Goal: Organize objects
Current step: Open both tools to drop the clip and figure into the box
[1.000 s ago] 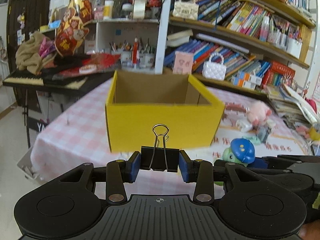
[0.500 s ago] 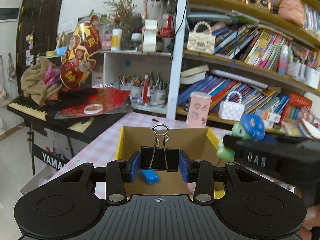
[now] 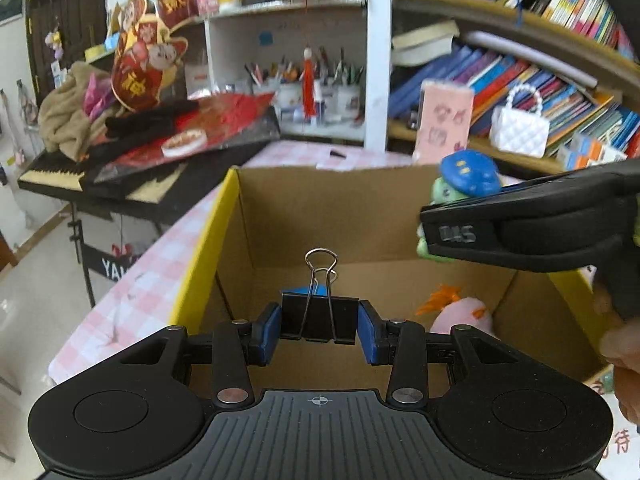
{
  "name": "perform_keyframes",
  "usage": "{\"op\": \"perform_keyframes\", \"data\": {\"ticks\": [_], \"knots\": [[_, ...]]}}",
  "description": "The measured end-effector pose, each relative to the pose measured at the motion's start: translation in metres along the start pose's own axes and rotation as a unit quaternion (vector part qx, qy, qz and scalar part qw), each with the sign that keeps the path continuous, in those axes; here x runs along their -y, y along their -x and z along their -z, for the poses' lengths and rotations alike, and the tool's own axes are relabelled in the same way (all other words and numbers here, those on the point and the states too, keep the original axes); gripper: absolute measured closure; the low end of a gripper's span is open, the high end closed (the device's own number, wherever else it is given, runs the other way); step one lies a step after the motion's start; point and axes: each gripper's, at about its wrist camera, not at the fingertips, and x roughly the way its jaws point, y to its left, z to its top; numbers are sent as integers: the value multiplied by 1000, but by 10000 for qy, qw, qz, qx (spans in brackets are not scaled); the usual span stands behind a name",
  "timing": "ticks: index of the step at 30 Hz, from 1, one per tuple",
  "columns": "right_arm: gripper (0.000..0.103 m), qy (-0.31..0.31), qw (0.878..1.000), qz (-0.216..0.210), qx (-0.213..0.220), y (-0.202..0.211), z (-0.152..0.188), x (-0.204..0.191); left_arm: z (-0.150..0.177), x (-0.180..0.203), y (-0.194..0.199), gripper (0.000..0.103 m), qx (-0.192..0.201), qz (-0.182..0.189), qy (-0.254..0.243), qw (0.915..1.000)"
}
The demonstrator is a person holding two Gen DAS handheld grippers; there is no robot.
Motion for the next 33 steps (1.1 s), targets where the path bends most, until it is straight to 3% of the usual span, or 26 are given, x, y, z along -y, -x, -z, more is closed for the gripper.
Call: {"op": "perform_keyframes", "data": {"ticks": [6,12,14,15,16,18,26,33], "knots": [[67,163,9949,-353,-928,-40,-5,-3,-5,1,-17,64,-275,-8,69,9996],[66,253,9948,-435,-886,-38,-3,-8,0,3,-20,63,-378,41,56,9993],[59,216,9958,-459,-759,-35,-2,-7,0,2,-16,57,-229,41,109,9997],[55,189,9966,-474,-654,-31,-2,-6,0,2,-13,44,-154,81,117,9998],[49,154,9971,-497,-552,-28,-3,-5,-1,1,-10,40,-87,104,126,9998],[47,55,9983,-493,-315,-18,-5,-2,-4,1,0,36,129,196,150,9996],[47,-368,9979,-199,503,45,-7,11,-7,-9,57,35,894,221,205,9955],[47,-667,9930,199,952,100,17,13,11,-22,95,32,1041,190,301,9939]]}}
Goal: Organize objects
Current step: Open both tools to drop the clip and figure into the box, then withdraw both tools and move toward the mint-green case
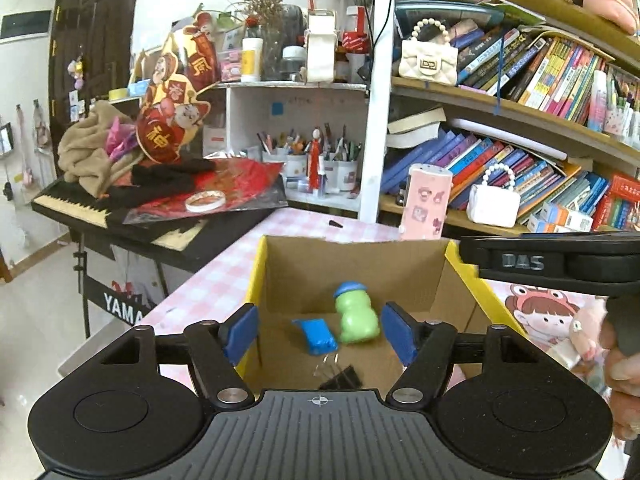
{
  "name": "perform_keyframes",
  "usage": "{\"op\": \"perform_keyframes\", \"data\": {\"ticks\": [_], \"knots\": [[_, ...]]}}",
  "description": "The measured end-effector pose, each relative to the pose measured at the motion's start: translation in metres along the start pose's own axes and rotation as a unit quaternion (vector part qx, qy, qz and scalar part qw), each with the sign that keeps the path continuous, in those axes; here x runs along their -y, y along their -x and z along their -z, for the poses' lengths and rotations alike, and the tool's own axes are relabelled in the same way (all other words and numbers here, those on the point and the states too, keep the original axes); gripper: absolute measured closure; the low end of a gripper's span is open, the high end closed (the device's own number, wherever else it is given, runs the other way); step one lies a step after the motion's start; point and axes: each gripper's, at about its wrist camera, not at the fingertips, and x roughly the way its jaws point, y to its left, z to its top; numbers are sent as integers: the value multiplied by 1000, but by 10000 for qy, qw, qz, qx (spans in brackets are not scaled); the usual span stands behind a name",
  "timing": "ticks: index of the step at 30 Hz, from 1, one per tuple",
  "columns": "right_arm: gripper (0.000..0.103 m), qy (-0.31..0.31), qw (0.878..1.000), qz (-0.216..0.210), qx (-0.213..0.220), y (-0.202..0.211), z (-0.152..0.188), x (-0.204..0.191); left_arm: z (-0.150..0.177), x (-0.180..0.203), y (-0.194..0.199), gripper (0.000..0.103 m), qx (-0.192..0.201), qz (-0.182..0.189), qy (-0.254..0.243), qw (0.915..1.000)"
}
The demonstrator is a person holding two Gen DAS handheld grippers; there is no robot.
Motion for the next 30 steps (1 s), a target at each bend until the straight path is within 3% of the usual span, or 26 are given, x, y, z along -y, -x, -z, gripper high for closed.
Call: {"op": "perform_keyframes", "data": {"ticks": [8,18,30], "knots": [[47,-238,9988,417,-79,50,42,-2,32,-8,36,27,-162,-41,67,9998],[47,-237,9955,680,-615,93,114,-17,73,-3,62,27,-560,7,19,9984],[43,-302,9901,1085,-835,126,157,-23,103,16,82,21,-783,305,-270,9961]]}}
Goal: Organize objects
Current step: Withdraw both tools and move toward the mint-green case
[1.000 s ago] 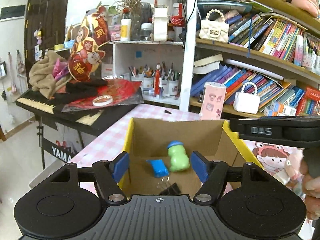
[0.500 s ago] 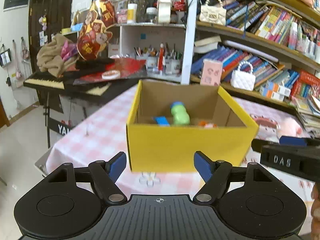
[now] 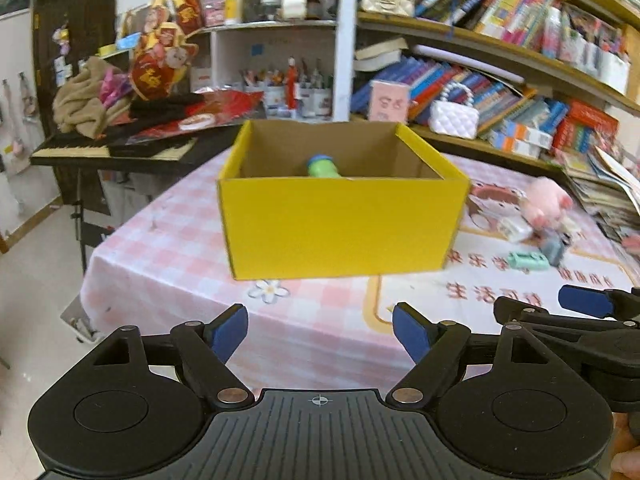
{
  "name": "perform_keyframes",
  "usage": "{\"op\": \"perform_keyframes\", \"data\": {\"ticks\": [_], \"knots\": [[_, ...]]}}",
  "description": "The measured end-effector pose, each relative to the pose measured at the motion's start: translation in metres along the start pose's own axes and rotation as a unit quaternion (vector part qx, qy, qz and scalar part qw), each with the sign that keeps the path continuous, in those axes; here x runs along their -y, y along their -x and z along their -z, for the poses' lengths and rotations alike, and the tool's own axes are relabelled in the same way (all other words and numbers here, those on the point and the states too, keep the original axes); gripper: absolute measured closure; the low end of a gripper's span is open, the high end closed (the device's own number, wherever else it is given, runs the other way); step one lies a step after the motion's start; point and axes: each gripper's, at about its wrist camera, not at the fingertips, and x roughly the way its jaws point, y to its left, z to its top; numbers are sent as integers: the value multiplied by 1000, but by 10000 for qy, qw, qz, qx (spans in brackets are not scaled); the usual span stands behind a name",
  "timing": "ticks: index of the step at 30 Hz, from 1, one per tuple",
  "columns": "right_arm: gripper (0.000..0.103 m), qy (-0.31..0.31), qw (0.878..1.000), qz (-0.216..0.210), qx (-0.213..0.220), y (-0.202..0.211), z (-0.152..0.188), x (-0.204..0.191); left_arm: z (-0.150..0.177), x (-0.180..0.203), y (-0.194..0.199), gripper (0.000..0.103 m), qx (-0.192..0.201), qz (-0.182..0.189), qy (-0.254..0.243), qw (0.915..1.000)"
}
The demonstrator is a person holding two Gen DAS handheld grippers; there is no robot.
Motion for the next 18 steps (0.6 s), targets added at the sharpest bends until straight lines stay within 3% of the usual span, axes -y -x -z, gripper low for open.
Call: {"op": "perform_keyframes", "data": {"ticks": [9,18], "knots": [[43,-375,9977,535,-165,17,22,31,9,31,-6,21,-211,603,-263,9976],[43,-839,9893,1150,-315,25,35,76,10,80,-18,21,-376,1203,-690,9896]]}}
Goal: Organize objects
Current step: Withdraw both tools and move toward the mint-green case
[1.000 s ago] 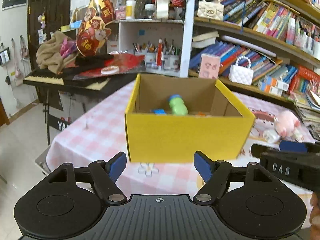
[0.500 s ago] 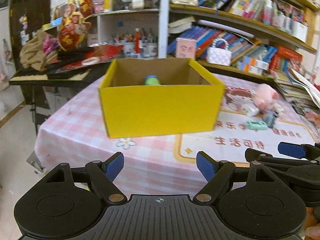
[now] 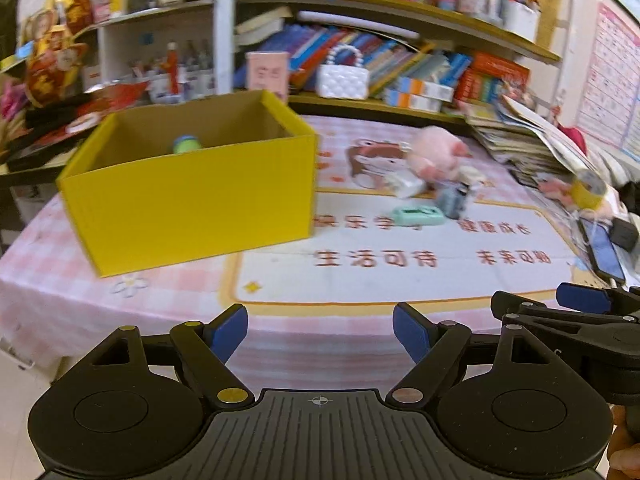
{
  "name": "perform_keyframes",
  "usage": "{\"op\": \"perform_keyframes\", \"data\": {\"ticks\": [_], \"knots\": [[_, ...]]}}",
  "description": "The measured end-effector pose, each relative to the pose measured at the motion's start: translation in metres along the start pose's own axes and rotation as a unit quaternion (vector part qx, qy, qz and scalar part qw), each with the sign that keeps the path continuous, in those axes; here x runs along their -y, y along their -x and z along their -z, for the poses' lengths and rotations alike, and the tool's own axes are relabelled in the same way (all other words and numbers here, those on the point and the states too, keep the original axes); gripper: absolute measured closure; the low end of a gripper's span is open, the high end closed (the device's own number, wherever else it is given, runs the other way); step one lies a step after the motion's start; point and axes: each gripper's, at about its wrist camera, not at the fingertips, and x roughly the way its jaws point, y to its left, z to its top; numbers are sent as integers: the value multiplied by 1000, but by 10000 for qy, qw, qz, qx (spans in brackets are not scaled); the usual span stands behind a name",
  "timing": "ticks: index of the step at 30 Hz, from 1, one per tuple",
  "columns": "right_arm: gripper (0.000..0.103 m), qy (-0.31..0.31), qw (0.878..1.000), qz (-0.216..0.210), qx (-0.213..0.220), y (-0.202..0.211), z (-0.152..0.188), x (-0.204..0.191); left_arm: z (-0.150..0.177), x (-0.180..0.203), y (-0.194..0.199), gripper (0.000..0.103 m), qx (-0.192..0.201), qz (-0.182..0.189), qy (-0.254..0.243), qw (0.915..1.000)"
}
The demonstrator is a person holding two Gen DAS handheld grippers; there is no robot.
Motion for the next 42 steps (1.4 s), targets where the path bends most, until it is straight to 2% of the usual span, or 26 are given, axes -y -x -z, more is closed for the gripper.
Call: {"op": "perform_keyframes", "data": {"ticks": [6,10,20,29,36,42], "knots": [[42,-246,9992,300,-126,-14,-4,36,-11,29,-23,21,-154,273,-130,9994],[42,-343,9985,365,-200,-27,-10,58,-22,49,-37,21,-161,319,-233,9991],[42,-421,9988,190,-164,-69,-46,99,-47,80,-75,21,-242,-11,-126,9996],[42,-305,9994,-102,-161,-110,-74,130,-69,108,-124,21,-235,-324,-71,9992],[42,-221,9993,-266,-147,-132,-93,146,-80,127,-172,22,-398,-526,-55,9978],[41,-198,9986,-446,-208,-147,-103,155,-90,136,-192,22,-403,-656,-98,9970]]}}
